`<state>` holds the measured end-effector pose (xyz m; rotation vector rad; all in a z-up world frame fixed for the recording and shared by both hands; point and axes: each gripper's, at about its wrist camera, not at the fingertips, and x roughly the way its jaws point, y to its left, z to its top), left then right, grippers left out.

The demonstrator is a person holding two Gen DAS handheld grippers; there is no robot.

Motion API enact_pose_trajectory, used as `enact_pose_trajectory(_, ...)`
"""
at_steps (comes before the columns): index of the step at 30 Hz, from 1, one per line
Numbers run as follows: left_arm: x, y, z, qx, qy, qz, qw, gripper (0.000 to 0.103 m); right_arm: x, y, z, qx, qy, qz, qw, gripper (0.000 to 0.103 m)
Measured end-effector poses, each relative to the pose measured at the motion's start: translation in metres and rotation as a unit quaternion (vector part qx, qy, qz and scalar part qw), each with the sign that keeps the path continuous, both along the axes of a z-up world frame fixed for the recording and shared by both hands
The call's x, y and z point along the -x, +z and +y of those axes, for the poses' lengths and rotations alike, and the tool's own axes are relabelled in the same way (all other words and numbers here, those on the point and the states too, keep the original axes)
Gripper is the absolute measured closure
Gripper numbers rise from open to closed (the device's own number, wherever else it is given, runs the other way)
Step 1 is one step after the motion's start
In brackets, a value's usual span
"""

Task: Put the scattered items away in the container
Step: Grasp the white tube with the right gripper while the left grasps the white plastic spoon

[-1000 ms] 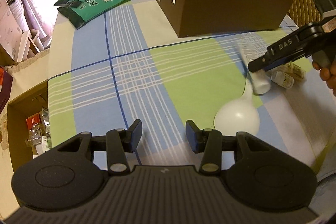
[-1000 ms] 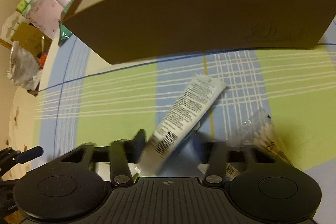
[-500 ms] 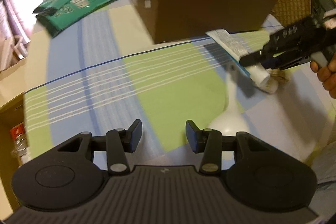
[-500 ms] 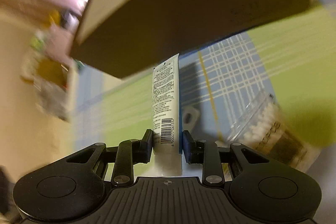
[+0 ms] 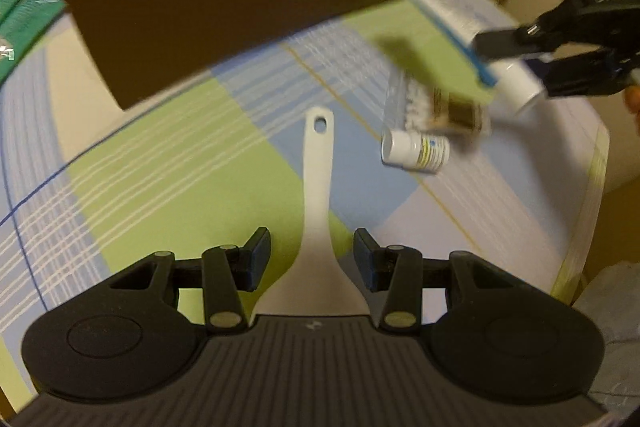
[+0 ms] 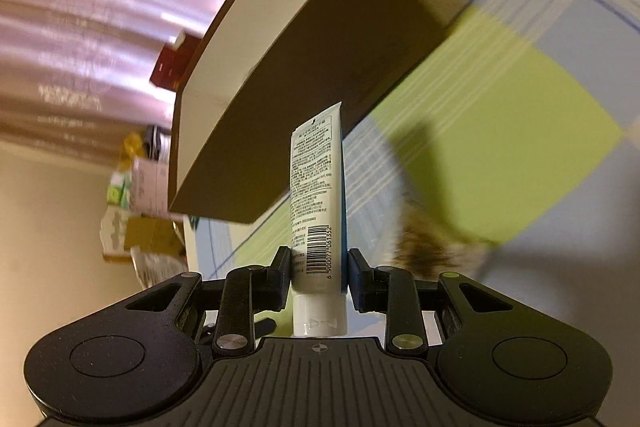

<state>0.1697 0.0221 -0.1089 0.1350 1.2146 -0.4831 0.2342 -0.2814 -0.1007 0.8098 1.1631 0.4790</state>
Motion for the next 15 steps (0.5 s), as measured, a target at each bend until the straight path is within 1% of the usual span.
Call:
enact_pose_trajectory(2, -0.006, -0.007, -0.009, -0.025, -0.013, 0.023, 0.9993, 0.069, 0.002, 0.000, -0.012, -0.006, -0.013, 0.000, 1.000, 0.071)
enact_pose_trajectory(3, -0.008, -0.011, -0.013, -0.038, -0.018, 0.031, 0.9986, 0.073, 0.002, -0.001, -0.017, -0.009, -0.018, 0.001, 1.000, 0.071)
enact_pose_trajectory(5, -0.009, -0.011, -0.020, -0.056, -0.032, 0.032, 0.9974, 0.079, 0.002, -0.003, -0.026, -0.015, -0.027, 0.002, 1.000, 0.071)
enact_pose_trajectory(9, -0.005, -0.011, -0.033, -0.085, -0.043, 0.023, 0.9952, 0.082, -0.001, -0.009, -0.035, -0.025, -0.036, 0.008, 0.999, 0.071)
enact_pose_trajectory(12, 0.002, -0.008, -0.033, -0.071, -0.035, 0.021, 0.9966, 0.084, -0.003, -0.011, -0.040, -0.032, -0.038, 0.012, 0.999, 0.071)
enact_pose_trajectory(15, 0.007, 0.004, -0.022, -0.056, -0.008, 0.002, 0.9984, 0.085, -0.005, -0.012, -0.044, -0.040, -0.036, 0.010, 0.998, 0.071)
